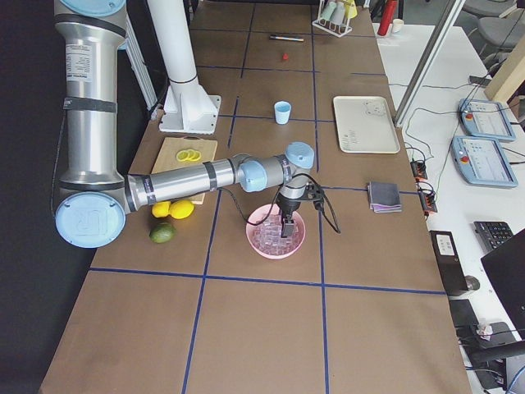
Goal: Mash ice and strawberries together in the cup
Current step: 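Lower the right gripper into the bowl and grasp a third ice cube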
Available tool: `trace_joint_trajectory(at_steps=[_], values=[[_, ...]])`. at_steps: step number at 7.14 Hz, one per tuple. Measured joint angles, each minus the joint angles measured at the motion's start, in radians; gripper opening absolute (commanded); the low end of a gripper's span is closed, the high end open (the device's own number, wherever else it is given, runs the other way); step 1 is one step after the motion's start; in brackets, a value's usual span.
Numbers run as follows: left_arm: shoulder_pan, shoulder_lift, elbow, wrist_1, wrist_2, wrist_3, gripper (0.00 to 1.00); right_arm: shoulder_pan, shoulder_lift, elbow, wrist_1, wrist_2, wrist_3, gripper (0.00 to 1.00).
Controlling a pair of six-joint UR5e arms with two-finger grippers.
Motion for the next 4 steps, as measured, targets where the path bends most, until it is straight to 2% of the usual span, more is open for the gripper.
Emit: trace_joint_trajectory(at_steps=[4], values=[[0.000,0.000,0.001,0.000,0.000,0.000,1.00,-0.001,0.007,-0.085,0.091,0.003,0.002,0.98]])
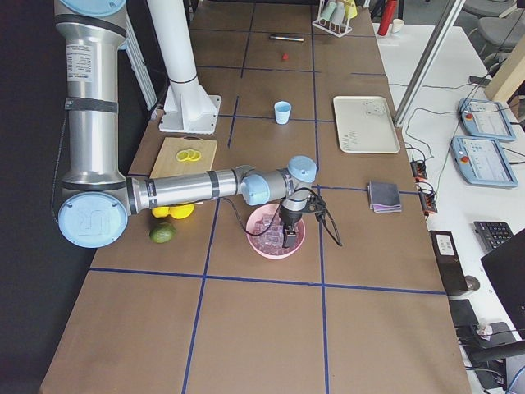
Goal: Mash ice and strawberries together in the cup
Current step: 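Lower the right gripper into the bowl and grasp a third ice cube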
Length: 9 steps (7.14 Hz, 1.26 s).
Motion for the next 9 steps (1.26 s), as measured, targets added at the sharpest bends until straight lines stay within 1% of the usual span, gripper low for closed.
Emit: trace_joint_trajectory(at_steps=[1,4,5,6,8,9], values=[[0.000,-0.001,0.000,0.000,0.000,0.000,1.00,0.000,0.002,-0.005,0.005,0.006,0.001,0.95],[0.000,-0.003,0.000,0.000,0.000,0.000,1.00,-0.001,0.006,-0.002,0.009,0.064,0.004,0.90],[0.000,-0.003,0.000,0.000,0.000,0.000,1.00,-0.001,0.006,-0.003,0.009,0.074,0.003,0.82],[0.000,-0.003,-0.001,0.000,0.000,0.000,1.00,0.000,0.006,-0.005,0.009,0.077,0.001,0.67],[0.000,-0.004,-0.001,0.000,0.000,0.000,1.00,0.000,0.006,-0.011,0.009,0.077,-0.004,0.12],[0.000,-0.005,-0.001,0.001,0.000,0.000,1.00,0.005,0.007,-0.011,0.009,0.078,-0.007,0.03]])
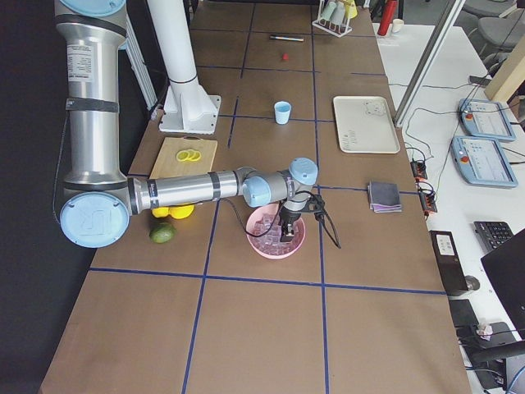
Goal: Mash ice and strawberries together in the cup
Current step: 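Lower the right gripper into the bowl and grasp a third ice cube, then carry the ice cube with the right gripper over the cup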
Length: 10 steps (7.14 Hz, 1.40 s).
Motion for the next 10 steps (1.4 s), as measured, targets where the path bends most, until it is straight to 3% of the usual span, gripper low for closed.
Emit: trace_joint_trajectory(at_steps=[3,6,8,10], values=[[0.000,-0.002,0.000,0.001,0.000,0.000,1.00,0.070,0.006,0.019,-0.004,0.047,0.000,0.00],[0.000,-0.003,0.000,0.000,0.000,-0.004,1.00,0.125,0.039,0.198,-0.163,0.094,0.017,0.00],[0.000,-0.003,-0.001,-0.001,0.000,-0.018,1.00,0.028,0.192,0.270,-0.254,0.092,0.202,0.00],[0.001,-0.002,-0.001,-0.001,0.000,-0.021,1.00,-0.202,0.436,0.259,-0.268,-0.006,0.586,0.00]])
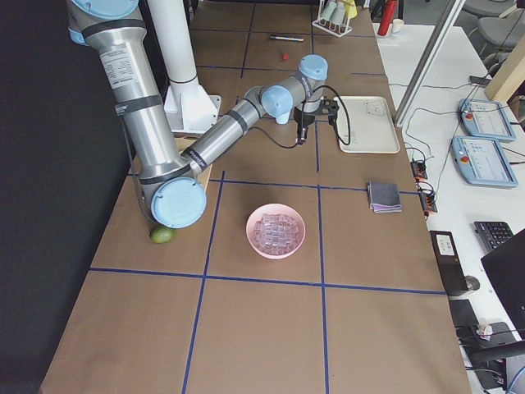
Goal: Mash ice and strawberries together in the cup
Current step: 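Carry the ice cube with the right gripper over the cup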
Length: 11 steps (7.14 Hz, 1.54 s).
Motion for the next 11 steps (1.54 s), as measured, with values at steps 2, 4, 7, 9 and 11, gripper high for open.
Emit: trace_joint_trajectory(at_steps=[2,4,7,9,11], values=[[0.000,0.001,0.001,0.000,0.000,0.000,1.00,-0.214,0.215,-0.093,0.002,-0.176,0.271,0.00],[0.000,0.002,0.002,0.000,0.000,-0.001,1.00,-0.339,0.339,-0.182,0.006,-0.280,0.383,0.00],[0.000,0.002,0.003,0.000,0.000,0.000,1.00,-0.400,0.437,-0.303,0.008,-0.339,0.414,0.01],[0.000,0.002,0.005,0.000,0.000,0.000,1.00,-0.405,0.444,-0.322,0.009,-0.349,0.415,0.03],[0.000,0.002,0.005,0.000,0.000,-0.001,1.00,-0.405,0.444,-0.341,0.009,-0.351,0.414,0.13]])
